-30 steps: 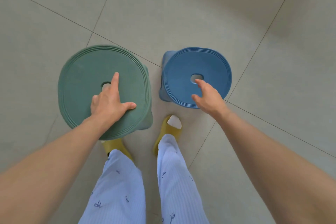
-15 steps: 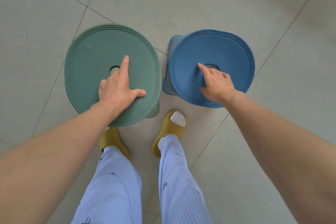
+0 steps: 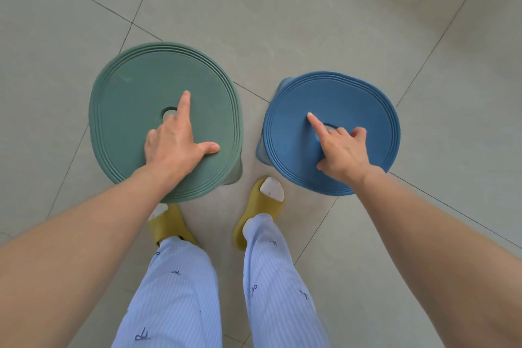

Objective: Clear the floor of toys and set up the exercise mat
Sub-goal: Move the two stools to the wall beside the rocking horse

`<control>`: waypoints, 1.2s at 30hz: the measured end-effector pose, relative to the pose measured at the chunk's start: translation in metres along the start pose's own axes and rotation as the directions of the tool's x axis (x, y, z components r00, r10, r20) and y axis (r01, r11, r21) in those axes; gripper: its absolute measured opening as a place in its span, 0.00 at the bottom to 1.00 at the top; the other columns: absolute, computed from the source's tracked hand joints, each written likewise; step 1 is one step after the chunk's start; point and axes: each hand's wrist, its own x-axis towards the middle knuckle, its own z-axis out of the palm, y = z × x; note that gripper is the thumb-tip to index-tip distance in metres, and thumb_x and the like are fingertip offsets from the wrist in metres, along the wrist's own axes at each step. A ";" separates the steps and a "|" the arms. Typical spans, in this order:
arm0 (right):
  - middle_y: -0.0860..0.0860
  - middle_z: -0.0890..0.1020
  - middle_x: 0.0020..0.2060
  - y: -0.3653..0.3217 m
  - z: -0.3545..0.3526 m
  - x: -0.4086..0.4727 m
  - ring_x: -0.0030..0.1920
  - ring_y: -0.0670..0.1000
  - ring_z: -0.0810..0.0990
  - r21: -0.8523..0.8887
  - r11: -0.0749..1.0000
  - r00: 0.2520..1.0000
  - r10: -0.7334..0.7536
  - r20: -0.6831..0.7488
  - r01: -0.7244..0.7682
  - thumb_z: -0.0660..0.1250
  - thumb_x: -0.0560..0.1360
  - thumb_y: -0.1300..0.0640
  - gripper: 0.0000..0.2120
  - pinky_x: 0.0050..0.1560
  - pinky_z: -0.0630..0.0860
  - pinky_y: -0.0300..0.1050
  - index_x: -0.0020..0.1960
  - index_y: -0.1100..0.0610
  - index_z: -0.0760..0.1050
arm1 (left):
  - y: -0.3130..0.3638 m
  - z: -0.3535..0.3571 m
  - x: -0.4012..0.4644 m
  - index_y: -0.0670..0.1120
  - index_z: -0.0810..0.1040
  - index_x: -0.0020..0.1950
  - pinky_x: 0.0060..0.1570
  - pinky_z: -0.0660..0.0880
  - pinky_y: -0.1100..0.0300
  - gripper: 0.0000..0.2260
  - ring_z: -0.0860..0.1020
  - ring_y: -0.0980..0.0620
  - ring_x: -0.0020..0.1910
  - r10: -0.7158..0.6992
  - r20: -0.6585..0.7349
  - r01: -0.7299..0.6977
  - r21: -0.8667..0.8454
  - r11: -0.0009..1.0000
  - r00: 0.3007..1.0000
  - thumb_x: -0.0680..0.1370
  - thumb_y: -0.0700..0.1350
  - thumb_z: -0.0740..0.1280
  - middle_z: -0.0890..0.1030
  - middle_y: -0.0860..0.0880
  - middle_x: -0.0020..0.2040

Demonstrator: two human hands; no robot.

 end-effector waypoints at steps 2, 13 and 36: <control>0.49 0.76 0.53 0.001 -0.004 -0.014 0.54 0.54 0.72 0.057 0.998 0.999 0.027 0.017 -0.028 0.67 0.69 0.54 0.45 0.52 0.59 0.50 0.75 0.49 0.40 | 0.003 -0.006 -0.004 0.52 0.46 0.76 0.59 0.67 0.46 0.47 0.72 0.38 0.60 0.010 0.001 -0.010 -0.003 1.000 1.000 0.67 0.57 0.73 0.71 0.40 0.64; 0.53 0.77 0.56 -0.010 -0.056 -0.112 0.49 0.57 0.72 0.309 0.885 0.926 0.376 -0.033 -0.348 0.63 0.72 0.38 0.47 0.55 0.60 0.47 0.75 0.55 0.37 | 0.023 -0.077 -0.048 0.52 0.46 0.76 0.58 0.67 0.47 0.47 0.73 0.38 0.59 0.257 -0.020 -0.255 0.070 0.964 0.966 0.67 0.58 0.73 0.71 0.42 0.64; 0.55 0.68 0.69 -0.132 -0.109 -0.426 0.63 0.60 0.69 0.816 0.187 0.446 0.890 0.095 -0.547 0.57 0.77 0.41 0.37 0.62 0.62 0.53 0.76 0.53 0.41 | 0.050 -0.211 -0.236 0.52 0.45 0.76 0.54 0.70 0.50 0.45 0.74 0.40 0.58 0.771 0.112 -0.731 0.425 0.534 0.627 0.69 0.61 0.69 0.71 0.44 0.64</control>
